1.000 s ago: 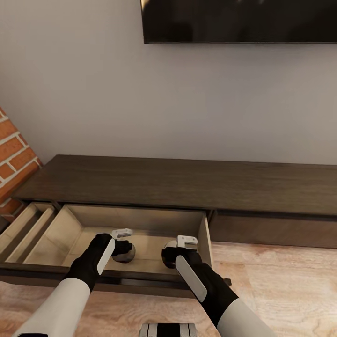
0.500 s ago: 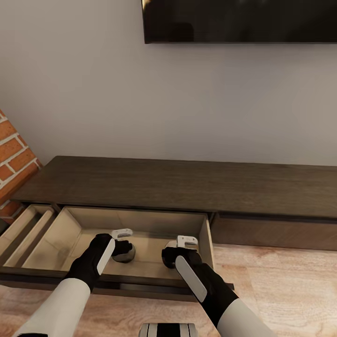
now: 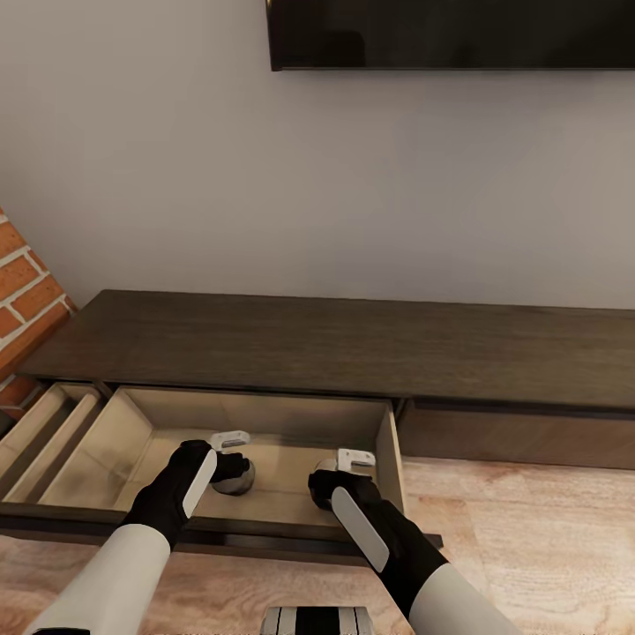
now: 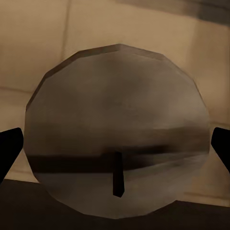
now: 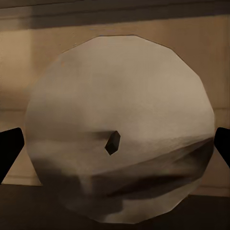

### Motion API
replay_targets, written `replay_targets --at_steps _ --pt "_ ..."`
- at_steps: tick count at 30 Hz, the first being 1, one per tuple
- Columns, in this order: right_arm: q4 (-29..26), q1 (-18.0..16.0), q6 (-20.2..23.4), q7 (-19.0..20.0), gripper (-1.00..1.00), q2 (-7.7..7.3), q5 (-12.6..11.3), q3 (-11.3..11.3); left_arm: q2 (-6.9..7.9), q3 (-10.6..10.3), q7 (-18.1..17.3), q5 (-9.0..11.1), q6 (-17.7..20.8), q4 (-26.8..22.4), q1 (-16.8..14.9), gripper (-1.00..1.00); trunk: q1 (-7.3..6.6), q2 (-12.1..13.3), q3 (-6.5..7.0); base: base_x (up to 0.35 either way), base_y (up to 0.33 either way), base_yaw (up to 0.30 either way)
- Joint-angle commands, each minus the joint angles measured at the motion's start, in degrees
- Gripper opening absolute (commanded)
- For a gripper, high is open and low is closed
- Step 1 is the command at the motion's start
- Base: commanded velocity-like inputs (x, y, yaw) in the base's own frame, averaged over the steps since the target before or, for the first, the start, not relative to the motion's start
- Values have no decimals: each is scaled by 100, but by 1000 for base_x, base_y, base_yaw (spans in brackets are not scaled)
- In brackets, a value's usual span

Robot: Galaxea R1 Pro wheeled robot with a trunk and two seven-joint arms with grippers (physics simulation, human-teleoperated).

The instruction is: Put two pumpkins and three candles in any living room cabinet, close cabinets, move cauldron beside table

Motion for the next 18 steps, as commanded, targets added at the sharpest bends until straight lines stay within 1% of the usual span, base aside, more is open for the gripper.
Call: replay_targets --at_steps 1,3,10,15,18 --pt "4 0 -36 -2 -100 0 1 2 0 0 0 0 0 -1 0 -100 0 0 0 0 0 0" --pt "38 -6 -189 -2 -100 0 2 8 0 3 0 -3 0 -2 0 -100 0 0 0 0 0 0" --pt "225 -60 -336 -1 -100 0 8 47 0 7 5 -2 2 -10 0 -100 0 0 0 0 0 0" --pt "444 -160 -487 5 -100 0 11 48 -3 7 7 2 2 -11 0 -100 13 -7 -111 0 0 0" --pt "477 -178 -542 6 -100 0 12 52 -7 8 5 1 1 -11 0 -100 13 -7 -111 0 0 0"
